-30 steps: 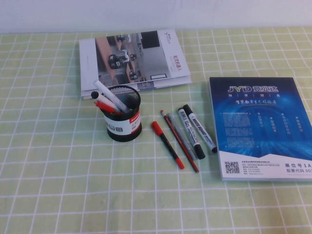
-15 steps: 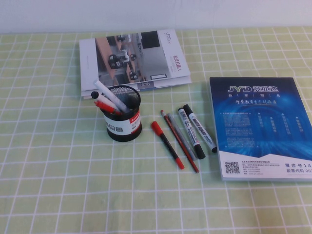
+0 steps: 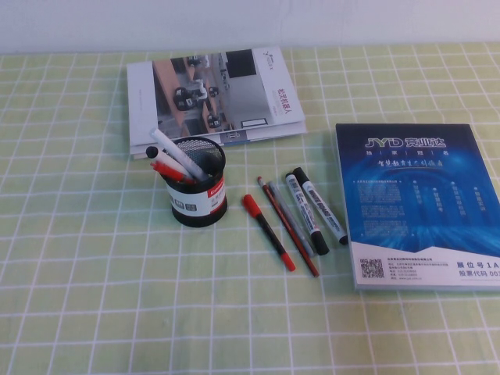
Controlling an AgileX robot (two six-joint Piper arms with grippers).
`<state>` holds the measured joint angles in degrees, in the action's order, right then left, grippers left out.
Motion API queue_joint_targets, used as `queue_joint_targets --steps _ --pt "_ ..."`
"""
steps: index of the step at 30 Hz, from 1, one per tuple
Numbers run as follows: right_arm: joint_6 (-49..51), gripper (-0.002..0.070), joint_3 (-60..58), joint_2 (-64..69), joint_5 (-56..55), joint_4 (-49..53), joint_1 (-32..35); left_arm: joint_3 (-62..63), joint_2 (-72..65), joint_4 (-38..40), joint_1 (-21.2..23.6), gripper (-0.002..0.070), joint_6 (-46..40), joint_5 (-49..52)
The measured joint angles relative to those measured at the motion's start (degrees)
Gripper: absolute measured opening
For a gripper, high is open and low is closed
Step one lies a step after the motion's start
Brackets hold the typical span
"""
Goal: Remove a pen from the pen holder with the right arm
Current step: 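Take a marker out of the pen holder and lay it on the table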
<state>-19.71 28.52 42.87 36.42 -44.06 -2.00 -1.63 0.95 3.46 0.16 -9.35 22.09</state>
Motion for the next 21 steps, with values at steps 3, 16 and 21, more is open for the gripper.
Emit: queue_joint_targets --steps 3,16,21 --pt "-2.4 -0.0012 2.9 6.3 0.2 0.3 0.0 0.0 0.0 0.0 0.0 -0.0005 0.0 0.0" --pt "-4.7 -0.0012 11.2 25.6 -8.6 0.3 -16.4 0.0 0.0 0.0 0.0 -0.0005 0.0 0.0" --pt "-2.8 -0.0012 16.5 33.7 -15.3 2.6 -28.8 0.0 0.0 0.0 0.0 -0.0005 0.0 0.0"
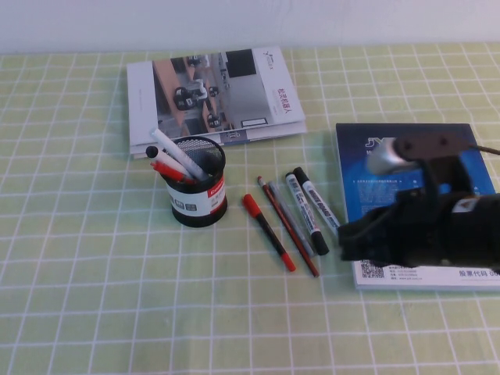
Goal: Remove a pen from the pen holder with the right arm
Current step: 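Take a marker out of the pen holder and lay it on the table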
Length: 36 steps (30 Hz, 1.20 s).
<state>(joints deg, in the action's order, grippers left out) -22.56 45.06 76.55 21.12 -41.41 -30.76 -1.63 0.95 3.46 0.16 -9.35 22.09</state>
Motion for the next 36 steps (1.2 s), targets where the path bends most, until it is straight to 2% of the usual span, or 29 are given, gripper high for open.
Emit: queue_joint_targets --steps 7,15,20,25,32,36 --pt "-0.1 -0.0012 8.9 11.0 -9.5 2.2 -14.5 0.0 0.0 0.0 0.0 -0.0005 0.0 0.0" --pt "-5.9 -0.0012 16.6 20.2 -16.6 2.3 -21.7 0.0 0.0 0.0 0.0 -0.0005 0.0 0.0" --pt "-14.9 0.002 18.6 23.8 -24.7 2.3 -26.1 0.0 0.0 0.0 0.0 -0.0005 0.0 0.0" --pt "-23.3 0.0116 19.1 26.5 -34.4 1.7 -28.7 0.0 0.0 0.0 0.0 -0.0005 0.0 0.0" --pt "-25.2 0.0363 19.2 31.1 -50.8 -2.6 -28.9 0.0 0.0 0.0 0.0 -0.0005 0.0 0.0" --pt "-27.5 0.0405 19.4 32.6 -55.9 -3.9 -28.9 0.0 0.0 0.0 0.0 -0.0005 0.0 0.0"
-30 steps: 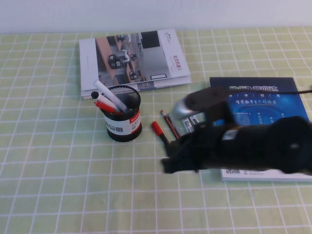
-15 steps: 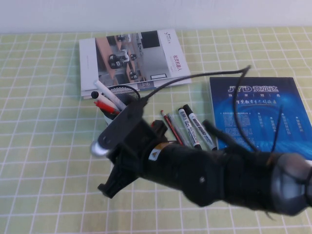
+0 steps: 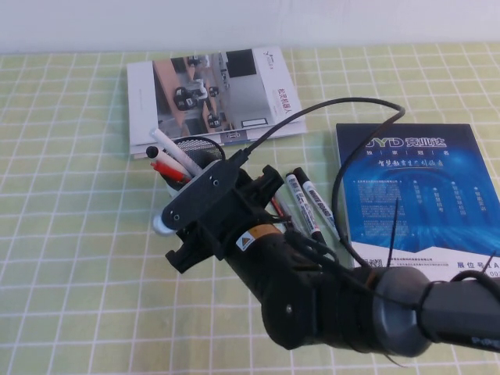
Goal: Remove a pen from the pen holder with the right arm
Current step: 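Take a marker out of the pen holder and lay it on the table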
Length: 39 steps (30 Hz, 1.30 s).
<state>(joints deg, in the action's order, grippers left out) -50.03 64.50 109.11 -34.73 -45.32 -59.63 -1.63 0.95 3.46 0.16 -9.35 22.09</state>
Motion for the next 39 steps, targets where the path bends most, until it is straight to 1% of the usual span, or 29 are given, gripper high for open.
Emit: queue_joint_targets --steps 8,20,39 --pt "-0.7 0.0415 4.1 3.3 -2.3 0.2 -0.4 0.0 0.0 0.0 0.0 -0.0005 0.0 0.0" --pt "-0.7 0.0406 6.6 6.5 -1.0 5.7 -0.5 0.0 0.0 0.0 0.0 -0.0005 0.0 0.0" --pt "-0.7 0.0402 14.4 10.7 -1.9 5.2 0.3 0.0 0.0 0.0 0.0 -0.0005 0.0 0.0"
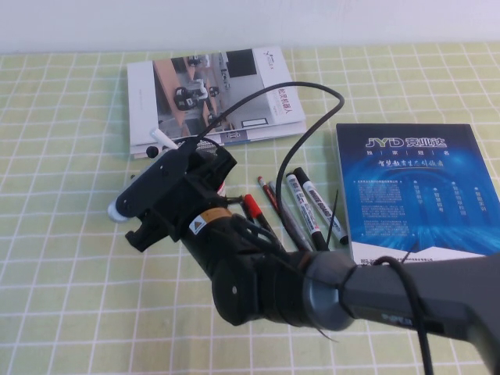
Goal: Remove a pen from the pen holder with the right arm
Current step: 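Take a marker out of the pen holder and lay it on the table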
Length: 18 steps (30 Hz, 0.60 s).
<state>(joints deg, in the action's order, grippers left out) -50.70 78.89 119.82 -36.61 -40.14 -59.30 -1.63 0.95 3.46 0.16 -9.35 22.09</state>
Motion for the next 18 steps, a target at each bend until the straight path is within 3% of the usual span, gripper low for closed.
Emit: queue_joint_targets --steps 9,18 --pt "0.0 0.0386 1.3 1.5 0.0 -1.2 1.6 0.0 0.0 0.0 0.0 -0.0005 0.0 0.0" --pt "0.0 0.0221 1.4 1.6 0.9 -1.2 1.6 0.0 0.0 0.0 0.0 -0.0005 0.0 0.0"
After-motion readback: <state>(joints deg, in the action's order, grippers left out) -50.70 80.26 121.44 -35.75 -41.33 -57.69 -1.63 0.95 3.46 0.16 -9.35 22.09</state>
